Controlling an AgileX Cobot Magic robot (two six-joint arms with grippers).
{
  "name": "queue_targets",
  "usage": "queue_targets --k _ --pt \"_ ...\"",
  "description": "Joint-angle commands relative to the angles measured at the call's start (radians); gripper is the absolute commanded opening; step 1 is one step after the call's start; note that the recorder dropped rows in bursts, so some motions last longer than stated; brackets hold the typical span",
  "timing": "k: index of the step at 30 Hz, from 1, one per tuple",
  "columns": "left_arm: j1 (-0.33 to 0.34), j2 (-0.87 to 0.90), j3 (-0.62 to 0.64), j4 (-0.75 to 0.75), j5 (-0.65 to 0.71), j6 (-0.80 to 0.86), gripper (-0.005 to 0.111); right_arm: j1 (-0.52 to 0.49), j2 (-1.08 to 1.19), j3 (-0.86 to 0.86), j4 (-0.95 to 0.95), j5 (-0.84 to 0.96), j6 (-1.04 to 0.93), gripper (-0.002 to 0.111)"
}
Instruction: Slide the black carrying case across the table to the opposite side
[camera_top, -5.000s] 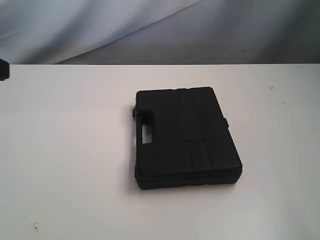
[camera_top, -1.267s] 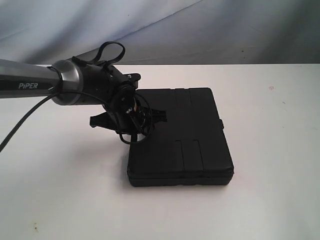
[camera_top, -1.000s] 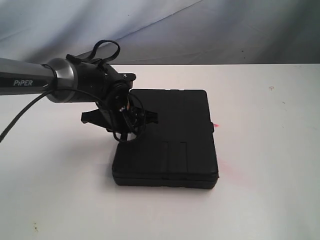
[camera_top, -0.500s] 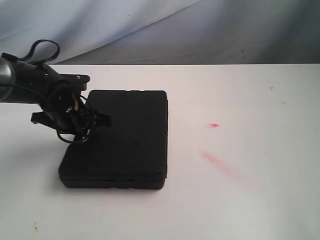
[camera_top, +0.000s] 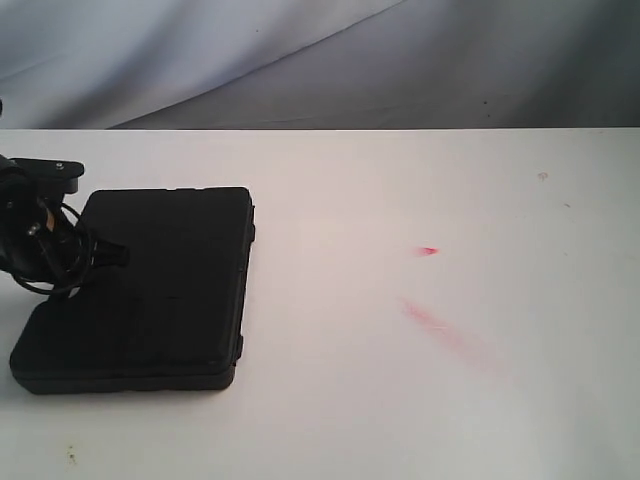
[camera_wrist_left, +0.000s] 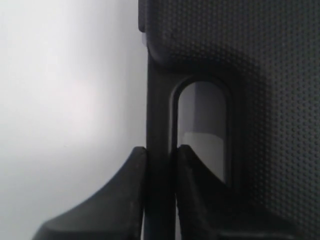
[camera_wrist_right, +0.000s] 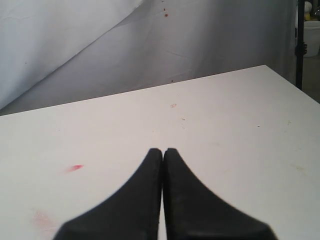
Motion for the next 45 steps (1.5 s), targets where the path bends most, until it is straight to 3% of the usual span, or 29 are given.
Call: queue_targets --k 1,23,26,32,45 --pt "0.01 -0.004 0.011 0.044 0.015 0.042 0.0 0.003 -0.005 0.003 0.009 0.002 0.0 0.0" --pt "0.01 -0.004 0.011 -0.045 -0.017 0.04 0.0 0.003 -0.005 0.003 0.009 0.002 0.0 0.0" --pt "0.01 -0.004 0.011 -0.055 -0.019 0.036 0.007 0.003 -0.005 0.003 0.009 0.002 0.0 0.0" --pt "0.01 -0.004 0.011 -0.071 -0.014 0.038 0.036 0.003 -0.005 0.003 0.009 0.002 0.0 0.0" --pt "0.01 -0.13 0.001 -0.071 -0.048 0.063 0.037 0.003 -0.005 0.003 0.009 0.002 0.0 0.0"
